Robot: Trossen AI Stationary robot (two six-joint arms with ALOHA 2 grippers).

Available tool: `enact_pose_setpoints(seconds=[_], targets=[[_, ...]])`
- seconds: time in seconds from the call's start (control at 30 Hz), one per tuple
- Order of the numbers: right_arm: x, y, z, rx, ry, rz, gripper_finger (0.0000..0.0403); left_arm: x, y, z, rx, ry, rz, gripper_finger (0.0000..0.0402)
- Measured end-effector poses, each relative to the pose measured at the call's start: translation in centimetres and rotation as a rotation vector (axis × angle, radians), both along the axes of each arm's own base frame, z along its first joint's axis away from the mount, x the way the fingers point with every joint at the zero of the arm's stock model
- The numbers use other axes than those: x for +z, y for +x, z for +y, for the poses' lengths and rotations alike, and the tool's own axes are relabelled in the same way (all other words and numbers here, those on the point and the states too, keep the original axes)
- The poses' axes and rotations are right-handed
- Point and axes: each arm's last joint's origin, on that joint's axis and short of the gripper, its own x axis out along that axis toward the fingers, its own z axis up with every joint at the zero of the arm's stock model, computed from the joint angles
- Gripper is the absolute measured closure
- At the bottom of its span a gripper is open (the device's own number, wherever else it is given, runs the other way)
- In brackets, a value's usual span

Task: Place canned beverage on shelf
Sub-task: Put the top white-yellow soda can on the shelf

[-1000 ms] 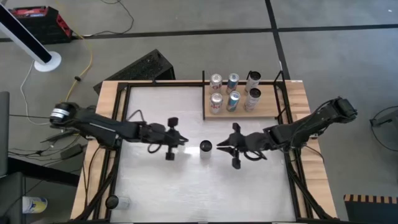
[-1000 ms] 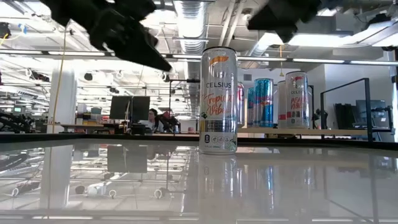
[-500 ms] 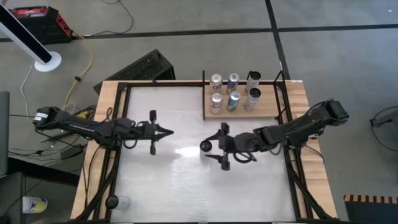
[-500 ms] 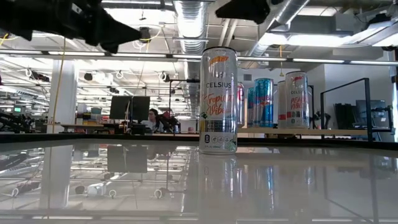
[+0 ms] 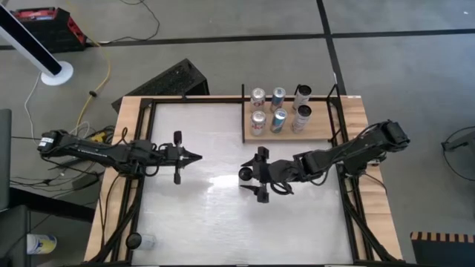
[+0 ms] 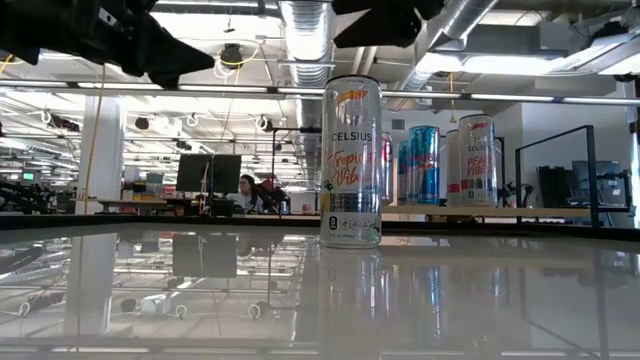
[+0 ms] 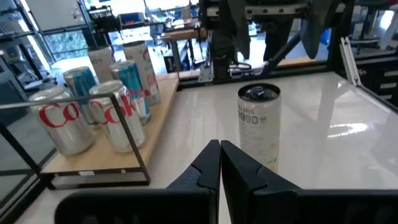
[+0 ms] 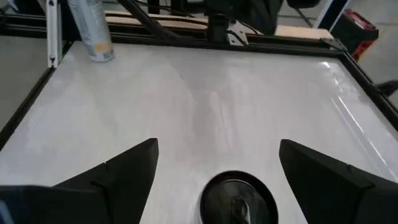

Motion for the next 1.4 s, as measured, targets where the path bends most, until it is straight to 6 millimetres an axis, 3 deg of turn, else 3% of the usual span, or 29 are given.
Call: enact_pose_setpoints(seconds=[0.4,0.63,1.03,1.4], targets=[[-0.8,-0.1,-1.8,-0.095,0.05,0.091,0.0044,-0.6,0.3,0.0,-0.007,-0.002,0.051,0.0401],[-1.0,-0.2,-1.7,-0.097,0.055,0.108,0.0044,-0.6,0.3,0.0,-0.008,-0.002,0.054,0.0401],[-5.1,1.6,-1.4,-0.11,0.036,0.197,0.0044,-0.9,0.2,0.0,-0.008,0.0,0.08,0.0401],[-4.0,1.5,-1.4,-0.115,0.053,0.15,0.0045,-0.8,0.2,0.0,-0.008,0.009,0.076,0.0401]])
